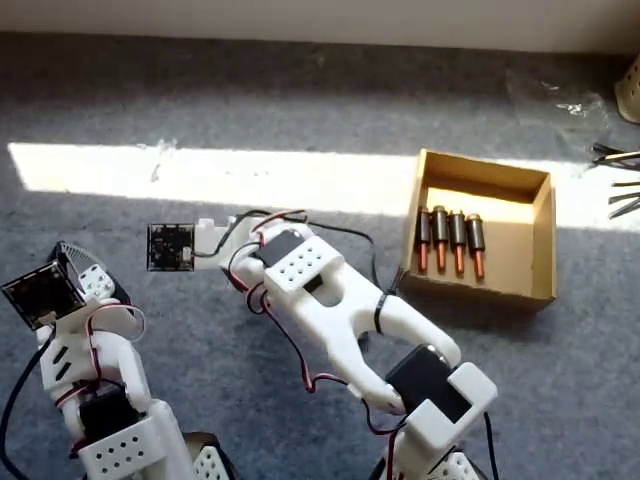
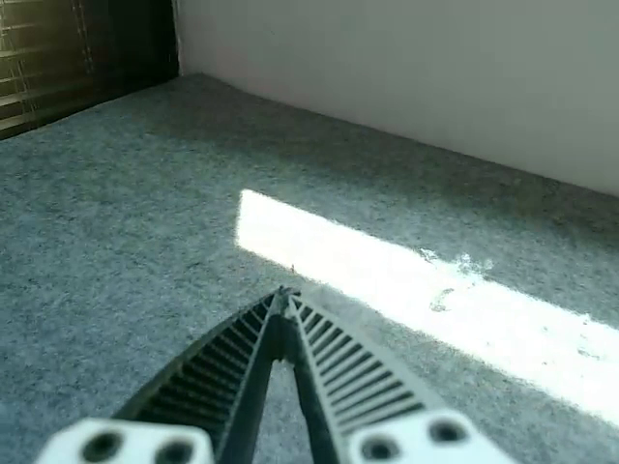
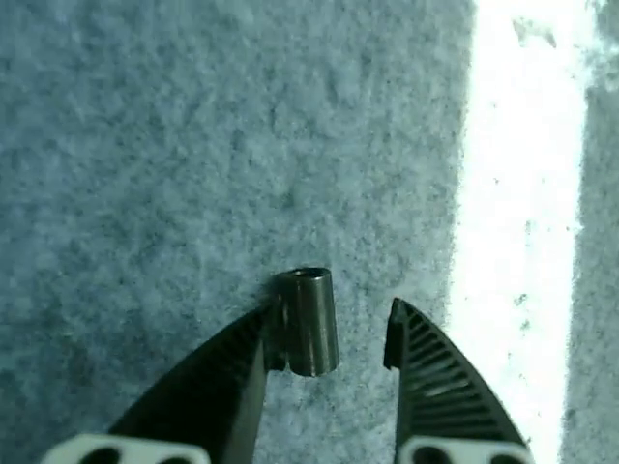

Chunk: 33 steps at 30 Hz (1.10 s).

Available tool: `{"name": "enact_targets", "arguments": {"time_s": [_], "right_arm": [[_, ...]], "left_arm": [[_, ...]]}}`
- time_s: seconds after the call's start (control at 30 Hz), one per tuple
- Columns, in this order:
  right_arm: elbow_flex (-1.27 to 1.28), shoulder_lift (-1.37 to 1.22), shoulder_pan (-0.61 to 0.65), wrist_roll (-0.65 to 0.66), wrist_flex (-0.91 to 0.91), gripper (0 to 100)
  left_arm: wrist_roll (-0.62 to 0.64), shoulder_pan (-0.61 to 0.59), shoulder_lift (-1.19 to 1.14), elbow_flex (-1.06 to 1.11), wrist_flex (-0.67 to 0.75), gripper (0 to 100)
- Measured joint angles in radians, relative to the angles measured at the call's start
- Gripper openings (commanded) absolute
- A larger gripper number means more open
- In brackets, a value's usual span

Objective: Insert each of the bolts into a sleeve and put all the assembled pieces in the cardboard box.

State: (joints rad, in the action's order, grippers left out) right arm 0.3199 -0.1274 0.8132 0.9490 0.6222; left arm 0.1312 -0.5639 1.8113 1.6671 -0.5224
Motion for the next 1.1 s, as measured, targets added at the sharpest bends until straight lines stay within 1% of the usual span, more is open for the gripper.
{"name": "enact_targets", "arguments": {"time_s": [0.23, 0.43, 0.6, 1.1], "right_arm": [[0.0, -0.072, 0.009, 0.0, 0.005, 15.3], [-0.04, -0.163, -0.015, 0.003, -0.002, 15.3], [-0.071, -0.218, -0.035, 0.055, 0.005, 15.3], [-0.078, -0.236, -0.049, 0.063, 0.005, 14.3]], "left_arm": [[0.0, -0.002, 0.0, 0.0, 0.0, 1], [0.0, -0.002, 0.0, 0.0, 0.0, 1], [0.0, -0.002, 0.0, 0.0, 0.0, 1], [0.0, -0.002, 0.0, 0.0, 0.0, 1]]}}
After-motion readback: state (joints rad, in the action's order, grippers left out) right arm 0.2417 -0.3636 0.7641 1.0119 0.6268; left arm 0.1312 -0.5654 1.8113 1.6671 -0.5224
